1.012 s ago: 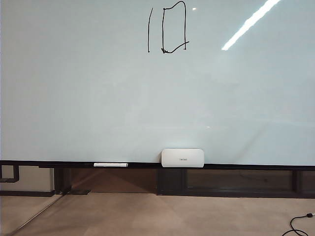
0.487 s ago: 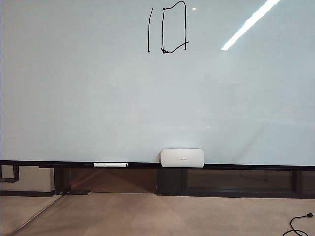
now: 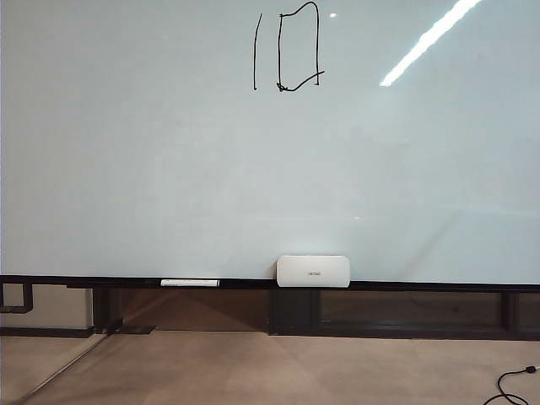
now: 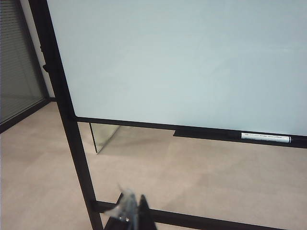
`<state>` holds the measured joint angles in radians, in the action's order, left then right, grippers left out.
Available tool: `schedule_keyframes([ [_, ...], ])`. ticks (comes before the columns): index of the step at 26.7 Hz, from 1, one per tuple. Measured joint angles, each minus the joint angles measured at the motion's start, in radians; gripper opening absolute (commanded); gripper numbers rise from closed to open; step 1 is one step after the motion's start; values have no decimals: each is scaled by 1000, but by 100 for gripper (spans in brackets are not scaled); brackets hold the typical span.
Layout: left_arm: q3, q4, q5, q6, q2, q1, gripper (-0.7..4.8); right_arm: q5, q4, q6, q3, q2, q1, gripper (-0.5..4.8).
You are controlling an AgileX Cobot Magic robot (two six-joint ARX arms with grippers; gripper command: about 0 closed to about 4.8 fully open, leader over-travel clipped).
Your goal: Reach to the right to find the marker pen, pick it up, and write the number 10 on the whiteboard.
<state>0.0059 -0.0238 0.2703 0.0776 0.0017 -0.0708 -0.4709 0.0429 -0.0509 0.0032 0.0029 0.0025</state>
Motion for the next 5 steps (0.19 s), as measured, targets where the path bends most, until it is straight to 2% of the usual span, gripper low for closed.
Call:
schedule_keyframes([
  [5, 0, 0, 0, 0, 0, 0, -6, 0, 0, 0, 0, 0, 0, -1],
])
